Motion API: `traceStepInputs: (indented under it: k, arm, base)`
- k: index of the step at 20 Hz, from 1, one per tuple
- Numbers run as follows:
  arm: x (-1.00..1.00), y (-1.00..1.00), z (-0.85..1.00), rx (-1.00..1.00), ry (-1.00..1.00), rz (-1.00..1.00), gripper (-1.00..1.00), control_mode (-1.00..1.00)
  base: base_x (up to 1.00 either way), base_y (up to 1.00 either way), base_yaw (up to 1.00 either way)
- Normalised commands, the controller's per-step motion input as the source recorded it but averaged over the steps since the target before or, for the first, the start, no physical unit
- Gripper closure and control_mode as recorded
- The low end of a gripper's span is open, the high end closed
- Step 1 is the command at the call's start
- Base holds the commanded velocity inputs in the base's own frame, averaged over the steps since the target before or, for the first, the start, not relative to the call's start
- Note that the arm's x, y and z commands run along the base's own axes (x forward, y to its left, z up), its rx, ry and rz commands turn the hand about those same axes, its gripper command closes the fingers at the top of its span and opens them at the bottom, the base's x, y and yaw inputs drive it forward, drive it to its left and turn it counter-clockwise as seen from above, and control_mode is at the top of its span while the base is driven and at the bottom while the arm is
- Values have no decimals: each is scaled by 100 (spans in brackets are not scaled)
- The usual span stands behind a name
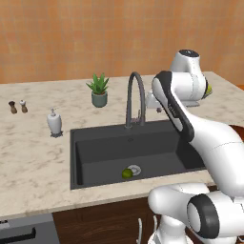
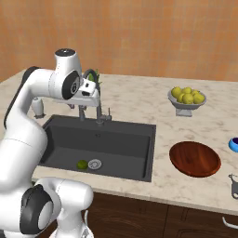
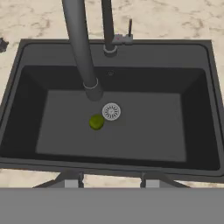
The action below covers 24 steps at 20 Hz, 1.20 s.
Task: Pick the lime from the sink and place it in the bowl. Then pick the bowl and place it in the microwave. Then close the microwave door and press the start button.
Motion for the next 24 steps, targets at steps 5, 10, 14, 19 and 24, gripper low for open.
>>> traceStepInputs:
  k: [5, 10, 14, 19, 24]
  arm:
    - [-34, 0, -16, -3, -2, 0, -100, -100]
    - [-47, 85, -93, -34, 6, -16, -100, -100]
    - [-4, 84, -95, -9, 15, -20, -100, -100]
    - [4, 21, -78, -6, 0, -15, -100, -100]
    - [32, 29, -80, -7, 1, -6, -100, -100]
  base:
    - [0, 0, 0]
    - [0, 0, 0]
    - [0, 0, 0]
    - [0, 0, 0]
    - [0, 0, 0]
